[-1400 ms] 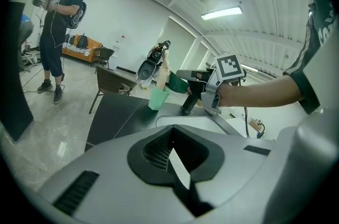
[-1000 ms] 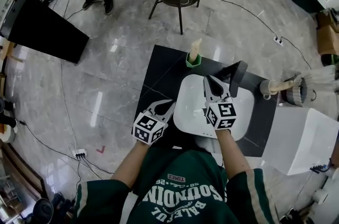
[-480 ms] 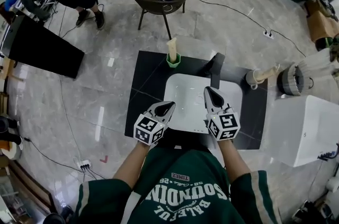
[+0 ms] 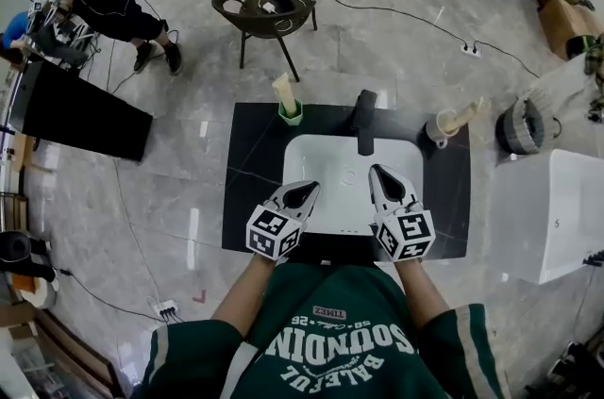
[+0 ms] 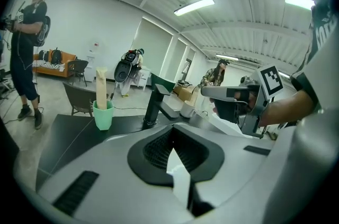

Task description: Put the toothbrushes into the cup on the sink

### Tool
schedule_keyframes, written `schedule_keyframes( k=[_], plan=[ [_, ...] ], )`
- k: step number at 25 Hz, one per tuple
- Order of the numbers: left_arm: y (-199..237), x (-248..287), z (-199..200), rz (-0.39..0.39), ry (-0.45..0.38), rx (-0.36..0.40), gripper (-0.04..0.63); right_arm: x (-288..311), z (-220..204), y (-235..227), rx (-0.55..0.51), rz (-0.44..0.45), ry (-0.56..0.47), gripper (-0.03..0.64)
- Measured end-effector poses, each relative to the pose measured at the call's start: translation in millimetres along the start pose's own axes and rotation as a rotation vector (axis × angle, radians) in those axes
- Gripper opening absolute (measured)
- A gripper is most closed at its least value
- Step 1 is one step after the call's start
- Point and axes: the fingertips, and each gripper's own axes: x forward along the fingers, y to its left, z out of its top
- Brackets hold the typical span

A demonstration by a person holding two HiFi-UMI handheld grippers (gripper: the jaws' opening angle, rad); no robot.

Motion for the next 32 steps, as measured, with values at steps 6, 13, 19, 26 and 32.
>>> schedule_keyframes(
  k=[6,13,19,26,32],
  plan=[
    [-10.0,12.0,9.7,-0.009,-0.011,0.013,0.009,-11.7,-6.6,-11.0,0.008,-0.019,0.009,0.043],
    [-17.7,21.4,13.8,-0.014,-0.016,0.017,0.009,-23.6,-17.9,-25.6,0.029,-0.044,0.026,0.041],
    [-23.4,26.1,12.6,-0.018,-0.013,0.017,0.009,-32.8,-25.1,-32.8,0.041,-0.063,0.040,0.040],
    [-26.8,30.6,12.9,-0.020,-0.010,0.022,0.009,-37.7,-28.8,-31.4,0.055,-0.046,0.043,0.040],
    [-26.1,31.0,15.8,-0.018,-0.015,0.026,0.009,-38.5,-30.1,-30.9,0.053,-0.041,0.055,0.040]
  ],
)
